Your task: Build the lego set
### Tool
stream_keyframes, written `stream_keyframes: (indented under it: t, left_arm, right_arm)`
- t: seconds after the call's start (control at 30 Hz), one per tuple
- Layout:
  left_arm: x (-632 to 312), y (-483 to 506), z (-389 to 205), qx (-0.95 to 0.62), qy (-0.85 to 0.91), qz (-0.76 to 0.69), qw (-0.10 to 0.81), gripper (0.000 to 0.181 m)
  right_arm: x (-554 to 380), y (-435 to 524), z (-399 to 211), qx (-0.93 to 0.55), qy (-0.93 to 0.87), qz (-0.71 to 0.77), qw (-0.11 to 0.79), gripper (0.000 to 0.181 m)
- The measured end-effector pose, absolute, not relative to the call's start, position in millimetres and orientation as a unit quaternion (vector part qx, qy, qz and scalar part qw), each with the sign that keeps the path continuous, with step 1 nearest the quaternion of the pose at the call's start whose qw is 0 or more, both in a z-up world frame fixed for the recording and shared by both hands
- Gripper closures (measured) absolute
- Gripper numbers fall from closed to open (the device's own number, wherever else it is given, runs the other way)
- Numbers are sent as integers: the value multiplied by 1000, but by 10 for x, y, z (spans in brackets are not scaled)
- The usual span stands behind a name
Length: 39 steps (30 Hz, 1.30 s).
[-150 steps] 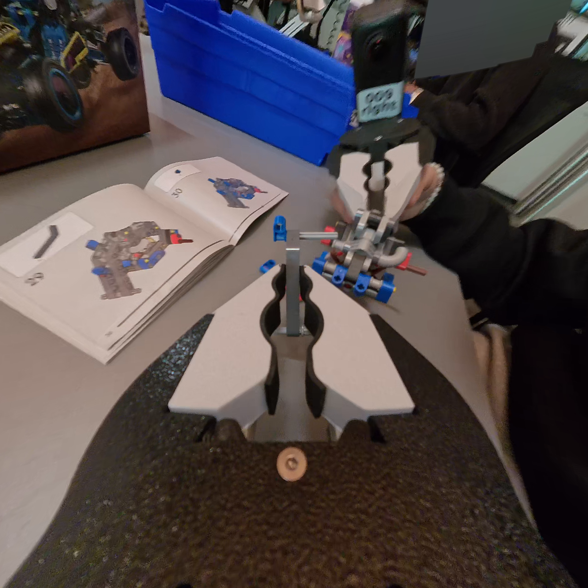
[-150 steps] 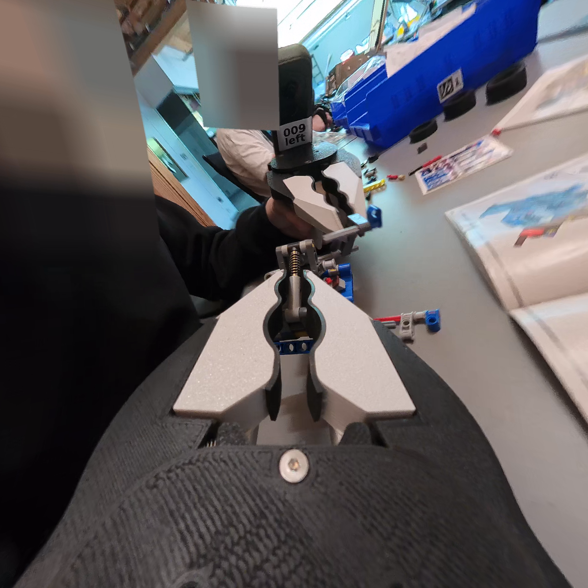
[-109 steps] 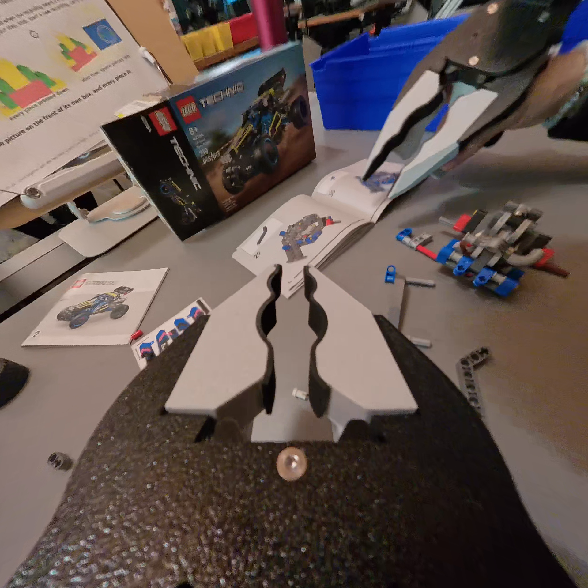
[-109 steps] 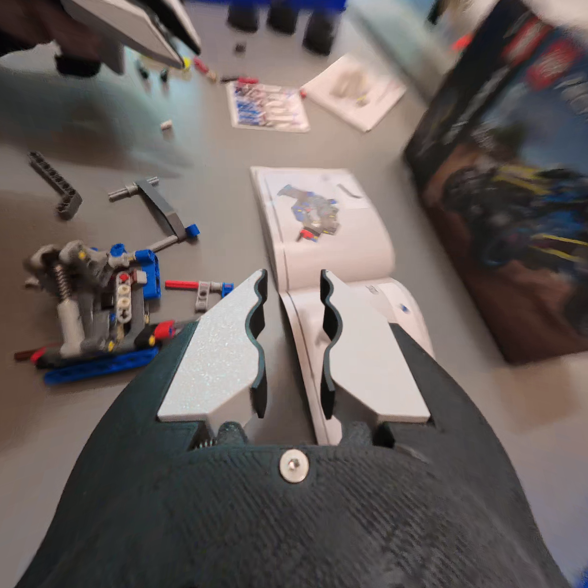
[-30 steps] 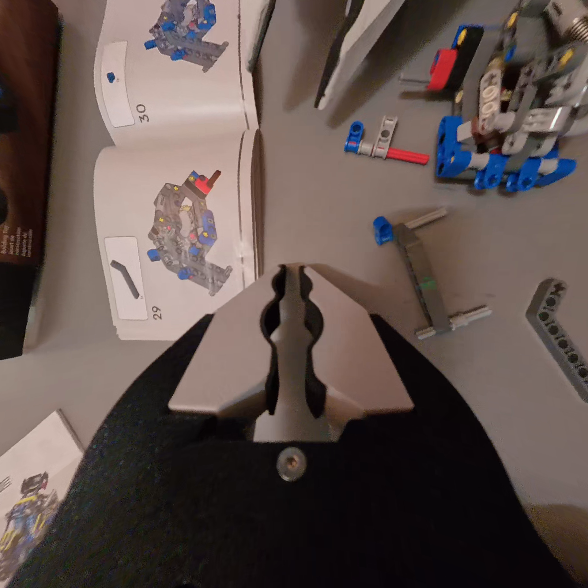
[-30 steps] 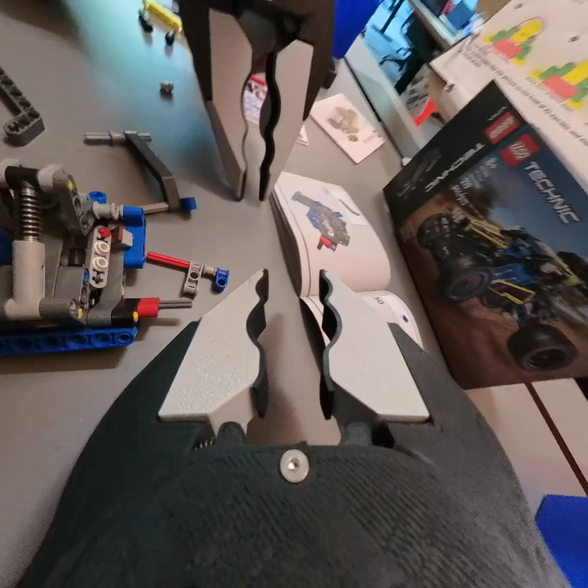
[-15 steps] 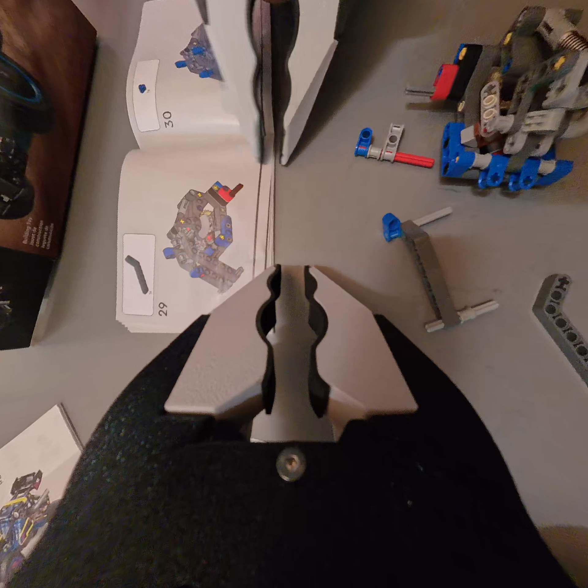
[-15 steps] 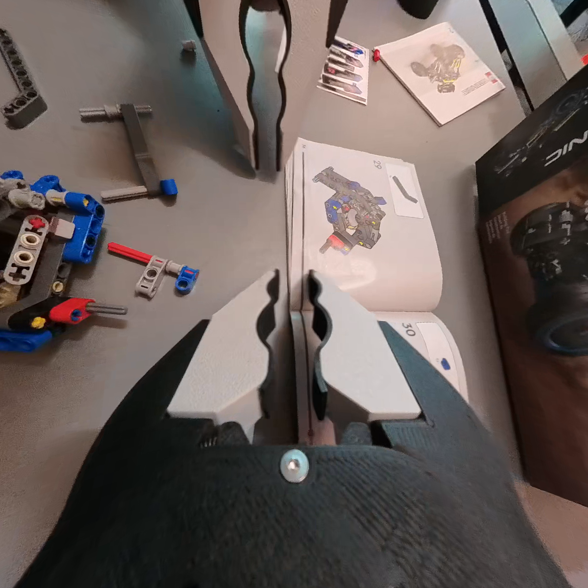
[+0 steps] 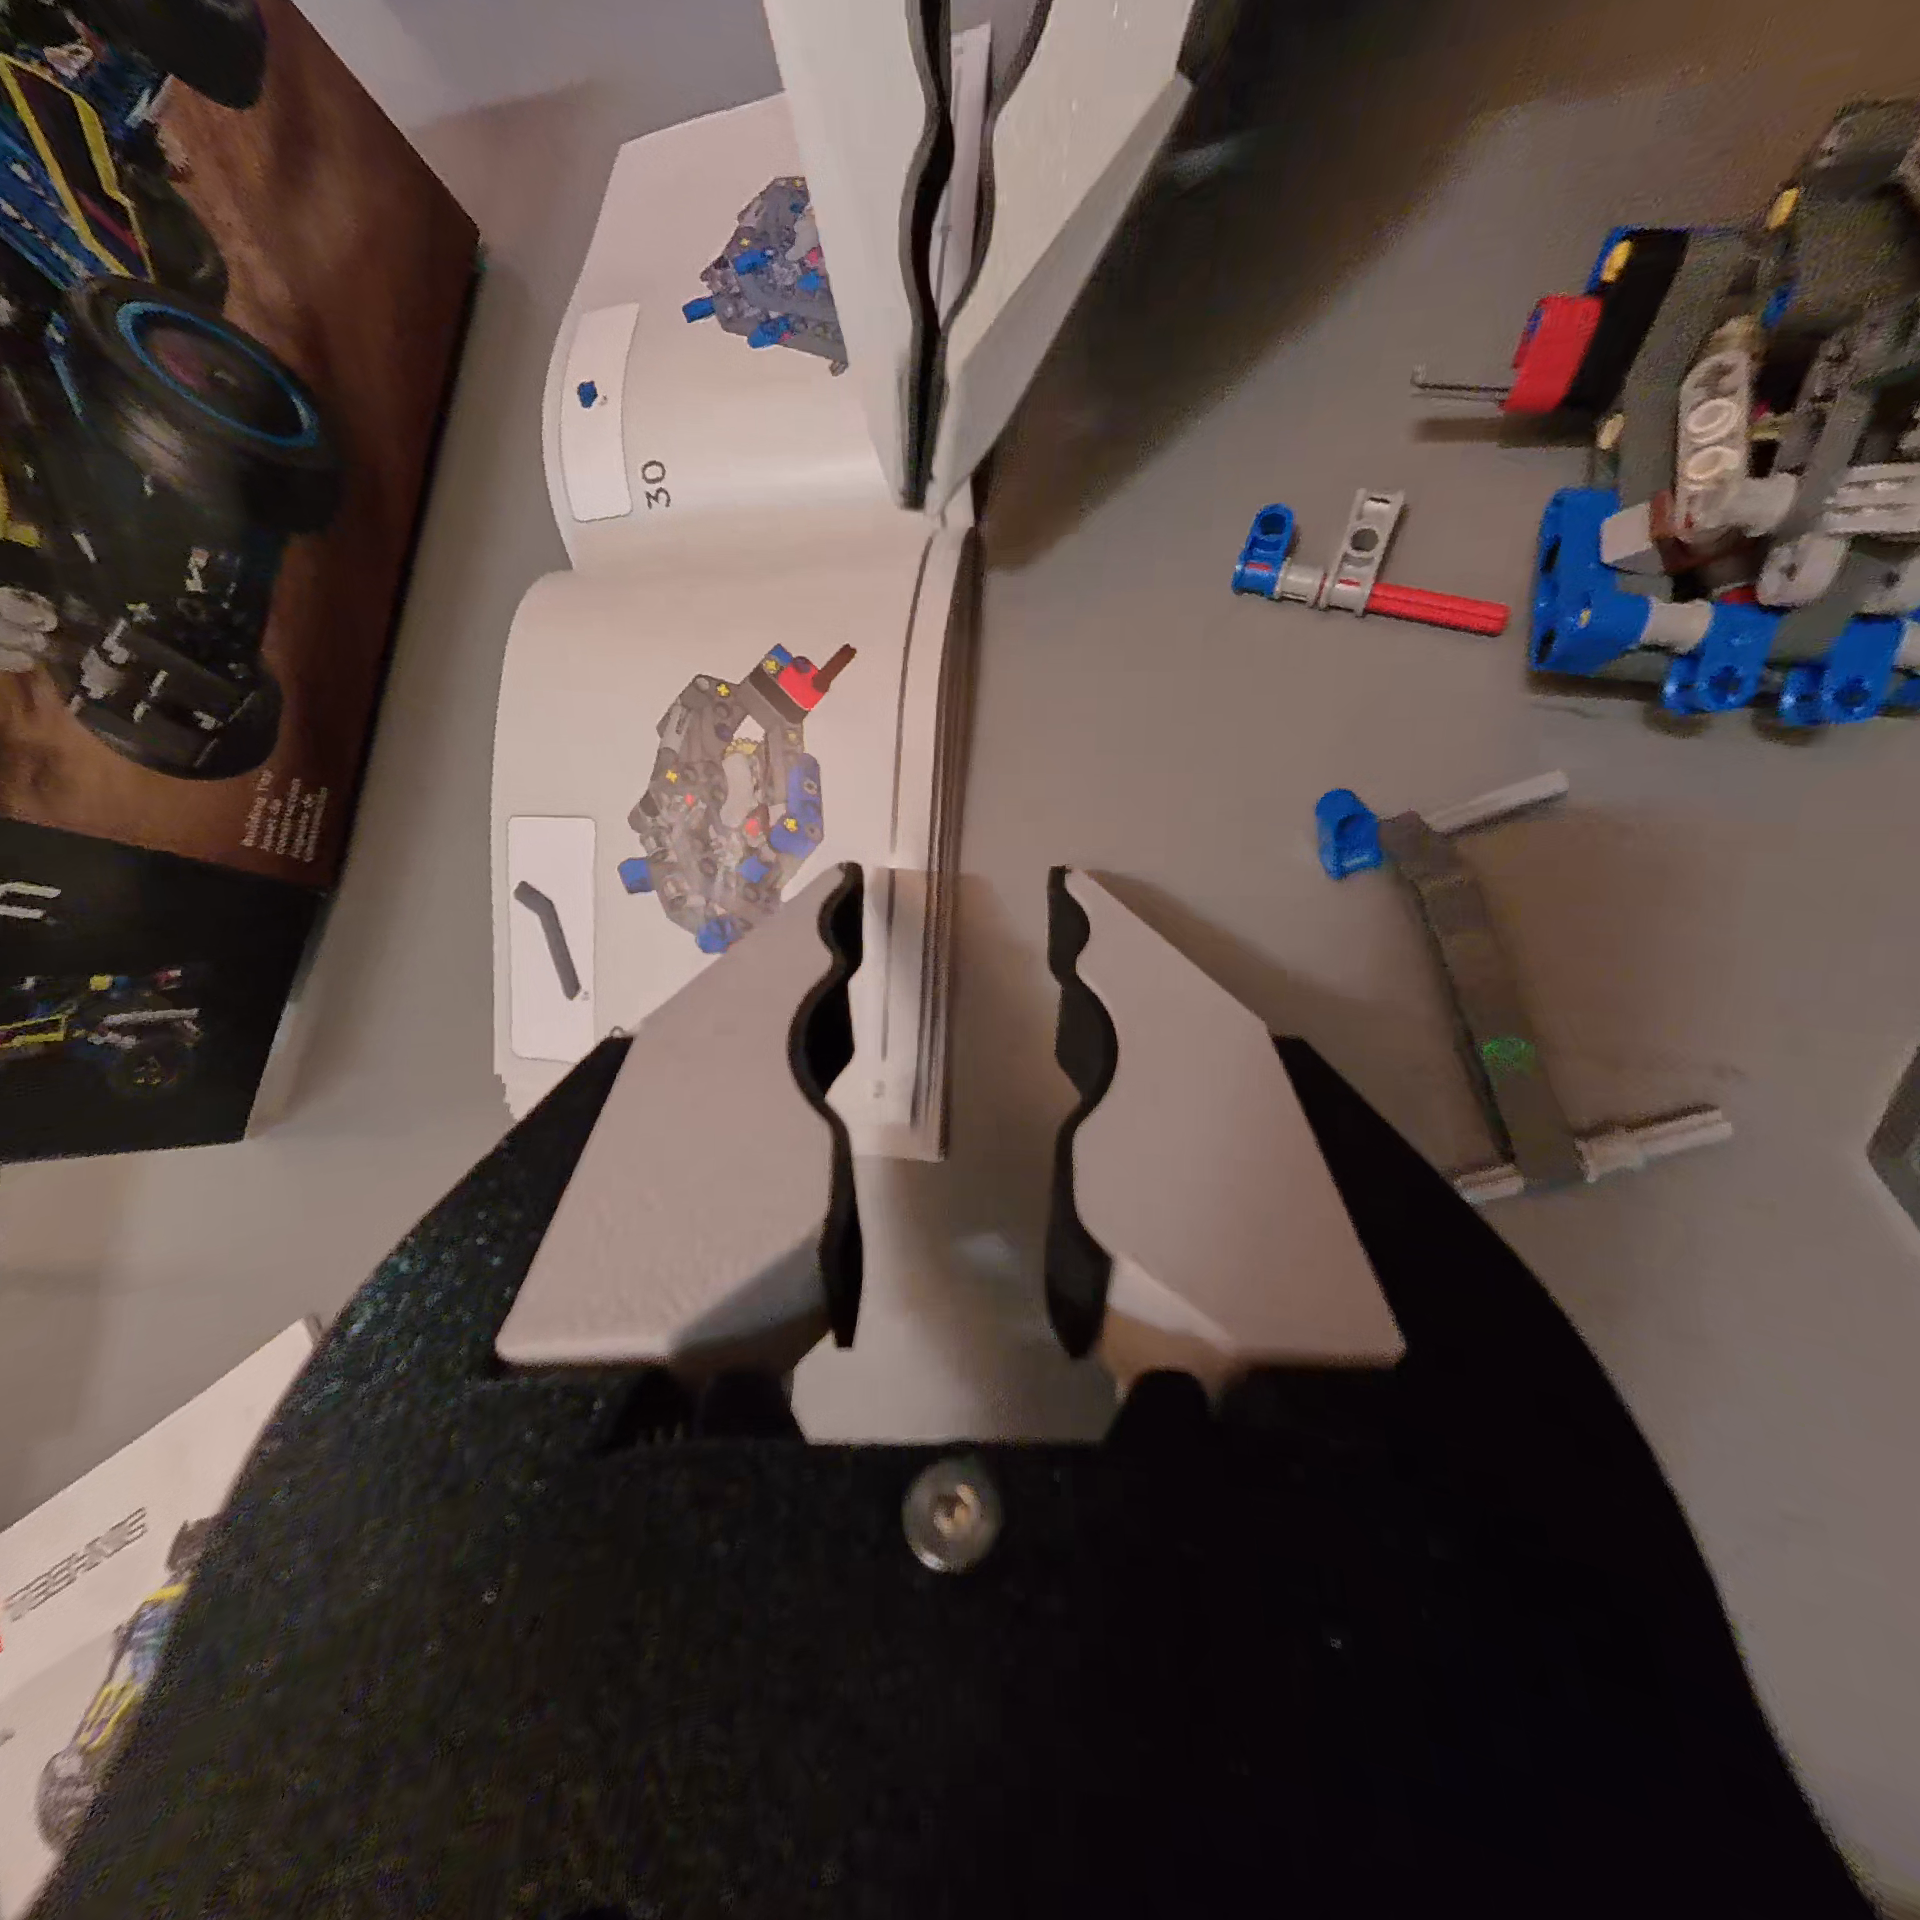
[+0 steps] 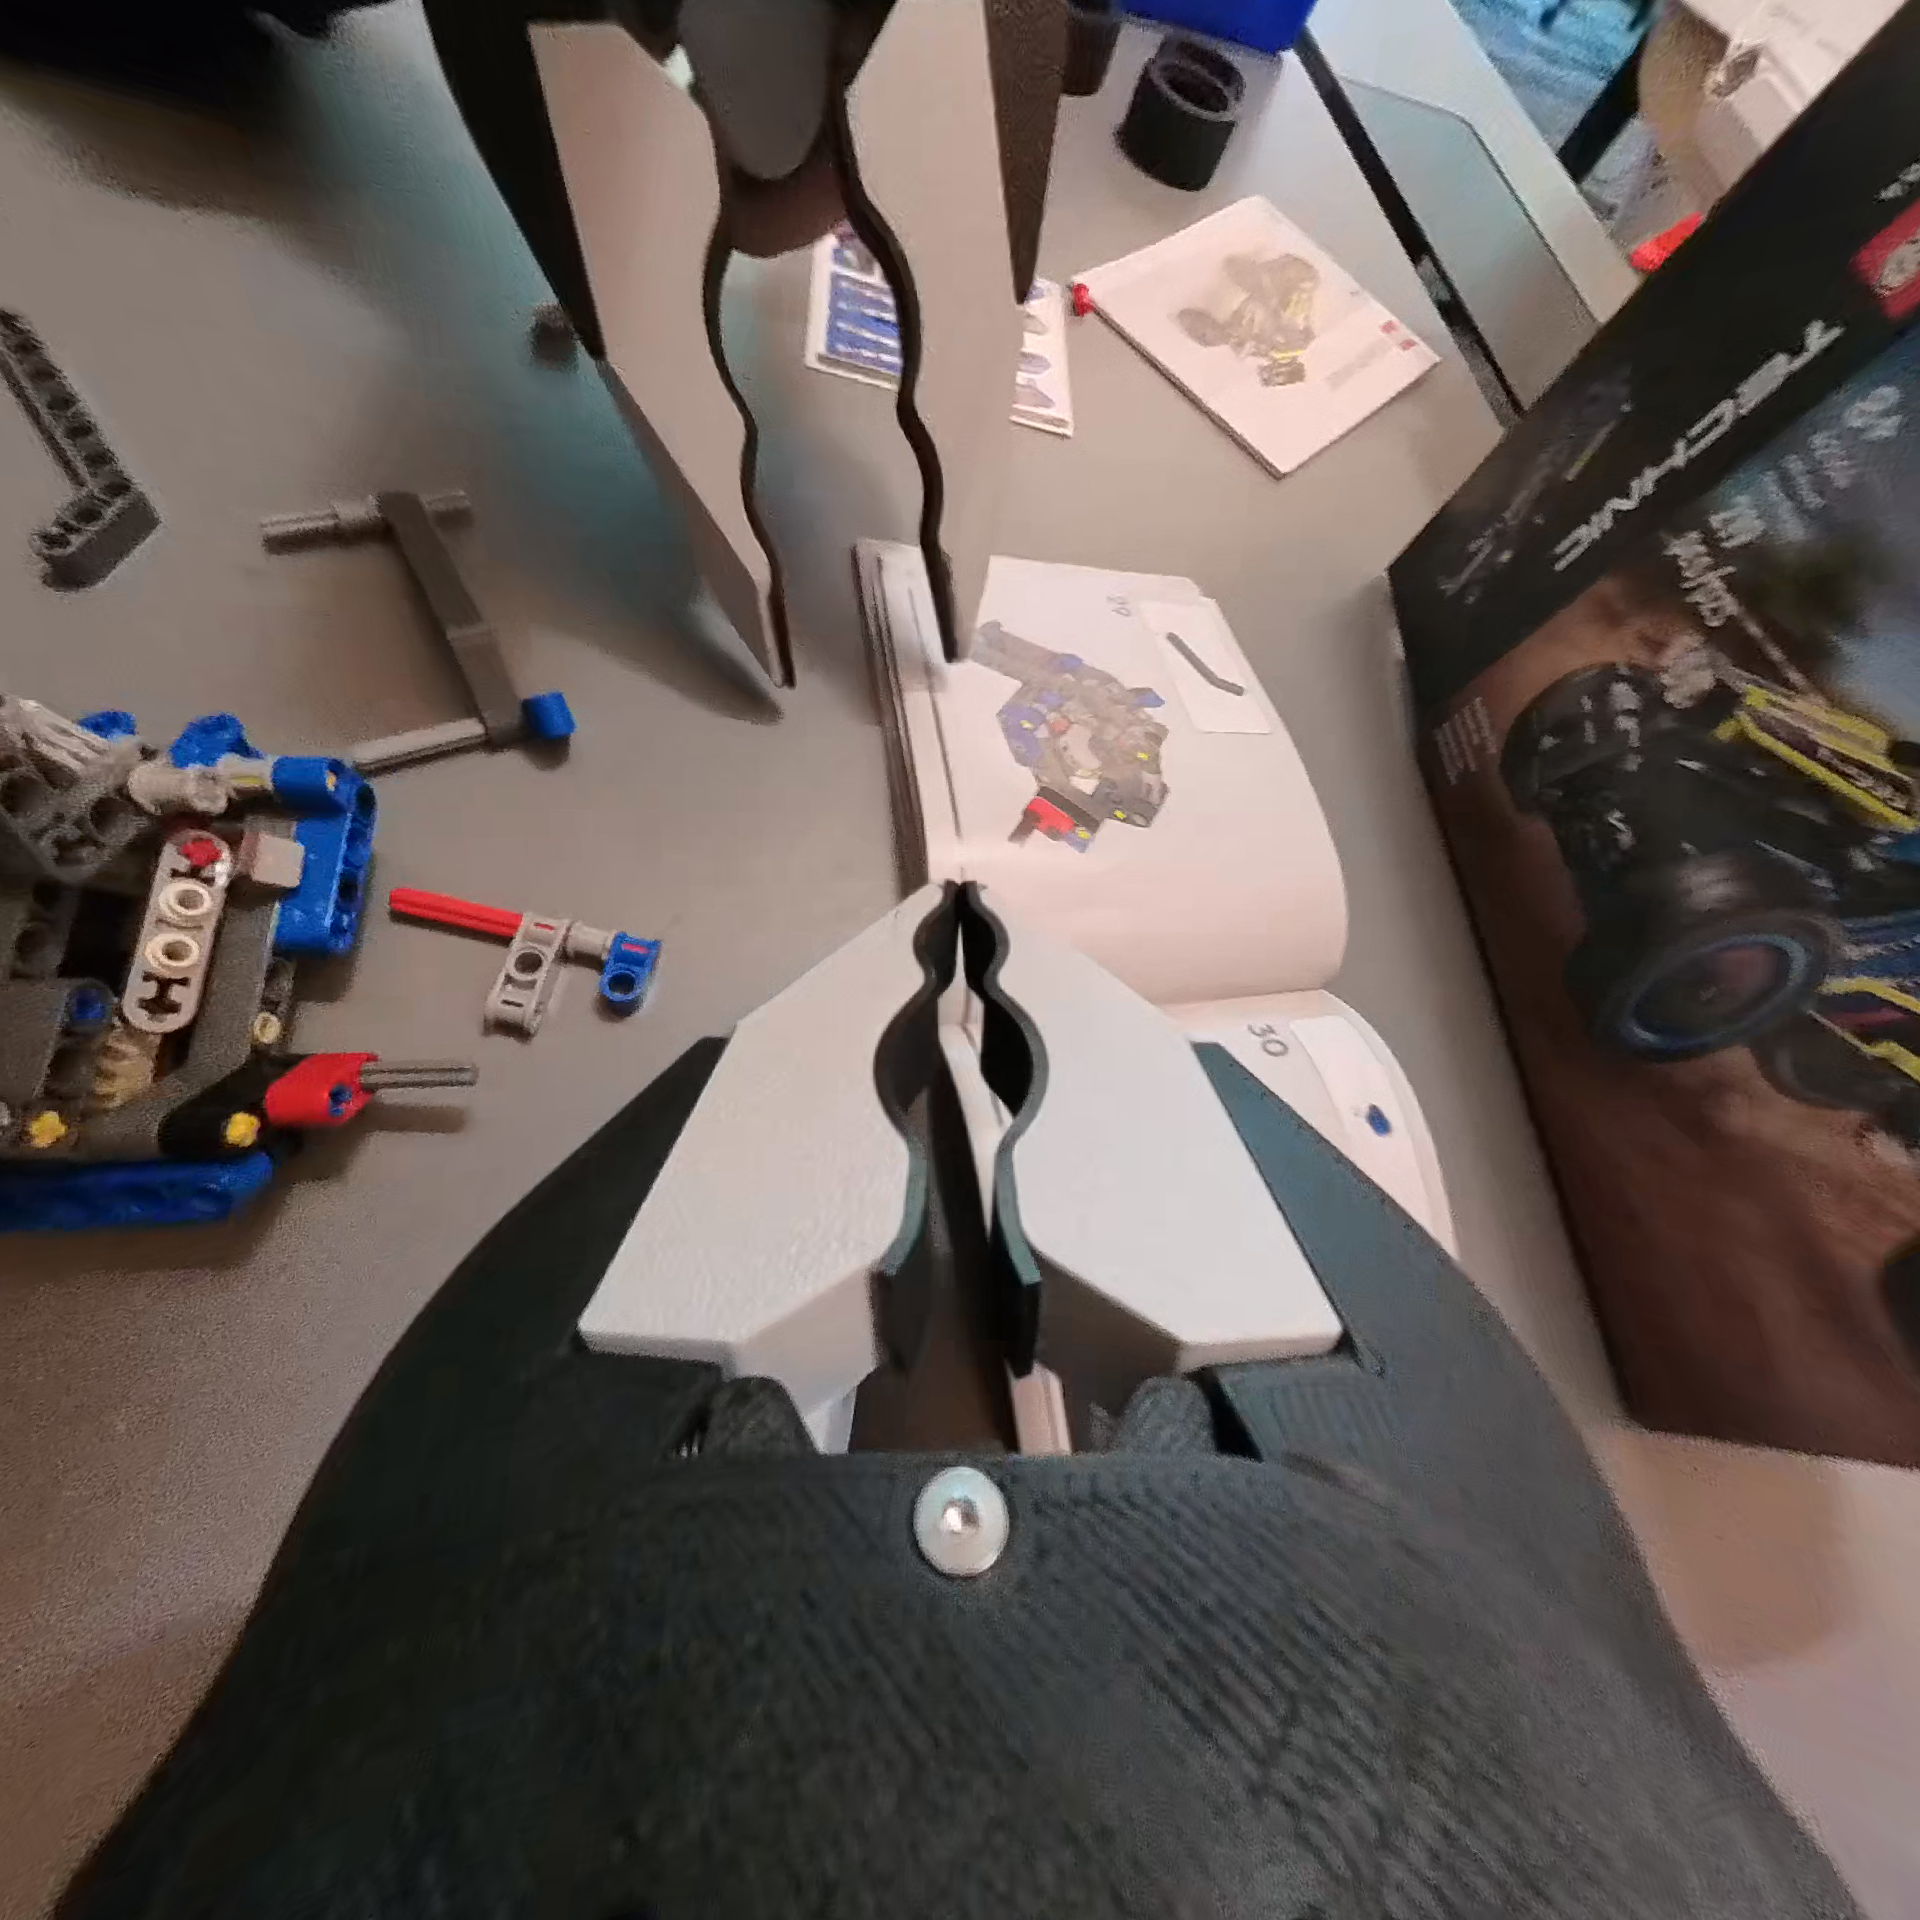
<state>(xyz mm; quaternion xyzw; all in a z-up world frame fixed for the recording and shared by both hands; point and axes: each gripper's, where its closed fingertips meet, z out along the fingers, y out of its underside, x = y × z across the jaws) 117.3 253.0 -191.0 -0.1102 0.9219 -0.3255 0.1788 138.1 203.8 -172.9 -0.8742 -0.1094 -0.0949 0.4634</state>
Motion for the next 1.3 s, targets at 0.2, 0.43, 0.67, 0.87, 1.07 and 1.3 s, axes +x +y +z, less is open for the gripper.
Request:
stream_keyframes:
  t: [0.2,0.43,0.67,0.87,1.07,1.3]
  left_arm:
    - [1248,2554,-1894,-126,922,-303,206,150]
    - [1307,2572,-1843,-138,918,-296,226,156]
    - [1313,2643,-1800,-133,920,-283,236,155]
    - [1296,2687,-1777,-127,924,-273,237,154]
    - [1182,2810,-1872,-99,945,-227,215,156]
    - [1185,2769,-1896,-96,944,-233,214,178]
  right_arm:
    - [1424,1981,-1787,-886,-127,-136,426,171]
    - [1446,2135,-1943,-893,-121,-162,402,168]
    - [1423,2120,-1924,-891,-106,-131,422,181]
    - [1336,2103,-1885,-890,-109,-98,433,181]
    - [1175,2052,-1861,-883,-143,-64,441,181]
    - [1129,2046,-1906,-886,-151,-56,434,181]
